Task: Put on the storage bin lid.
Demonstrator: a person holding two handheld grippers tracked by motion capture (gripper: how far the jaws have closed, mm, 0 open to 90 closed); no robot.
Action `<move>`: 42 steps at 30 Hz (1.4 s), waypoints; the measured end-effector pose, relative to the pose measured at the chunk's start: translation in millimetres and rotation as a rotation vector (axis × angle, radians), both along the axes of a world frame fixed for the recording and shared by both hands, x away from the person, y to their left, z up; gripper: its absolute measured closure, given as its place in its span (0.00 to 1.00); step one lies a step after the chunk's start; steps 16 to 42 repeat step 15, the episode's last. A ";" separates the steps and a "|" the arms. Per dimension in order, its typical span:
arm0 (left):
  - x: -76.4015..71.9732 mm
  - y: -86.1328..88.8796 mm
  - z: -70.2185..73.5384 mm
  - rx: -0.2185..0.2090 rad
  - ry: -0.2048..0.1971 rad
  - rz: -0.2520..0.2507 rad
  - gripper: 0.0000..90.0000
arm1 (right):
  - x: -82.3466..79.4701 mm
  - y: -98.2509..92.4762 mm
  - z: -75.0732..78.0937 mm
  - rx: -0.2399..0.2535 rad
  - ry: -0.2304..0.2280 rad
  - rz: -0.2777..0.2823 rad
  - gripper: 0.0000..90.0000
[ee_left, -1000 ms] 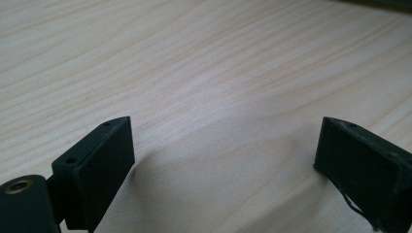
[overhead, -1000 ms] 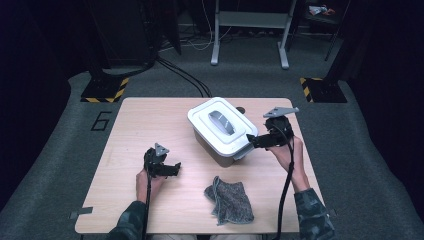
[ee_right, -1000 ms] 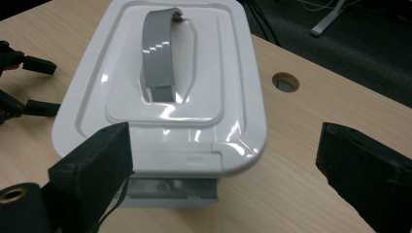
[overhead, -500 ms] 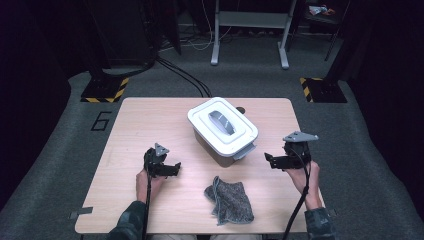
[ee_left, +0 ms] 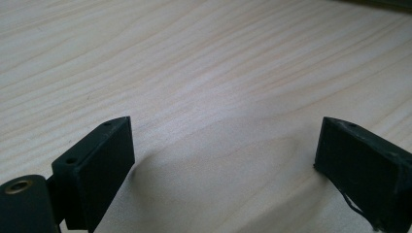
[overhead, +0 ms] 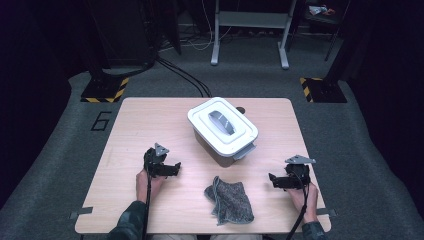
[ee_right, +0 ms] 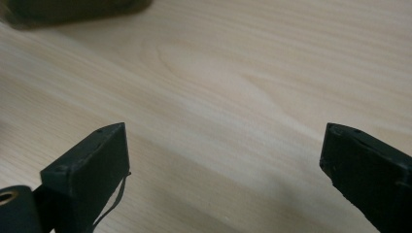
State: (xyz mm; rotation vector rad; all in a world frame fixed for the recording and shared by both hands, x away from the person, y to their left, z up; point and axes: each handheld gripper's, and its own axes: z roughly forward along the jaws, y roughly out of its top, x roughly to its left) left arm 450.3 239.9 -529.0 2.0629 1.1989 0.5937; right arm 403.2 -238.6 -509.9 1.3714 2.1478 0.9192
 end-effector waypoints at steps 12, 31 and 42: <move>-0.2 0.0 0.0 0.000 0.000 0.007 0.07 | -3.7 -7.9 -19.6 -0.005 0.009 -0.024 0.00; -0.3 -0.2 -0.3 0.002 -0.004 0.015 0.07 | -2.7 -8.7 -19.5 -0.002 0.021 -0.023 0.00; -0.3 -0.2 -0.3 0.002 -0.004 0.015 0.07 | -2.7 -8.7 -19.5 -0.002 0.021 -0.023 0.00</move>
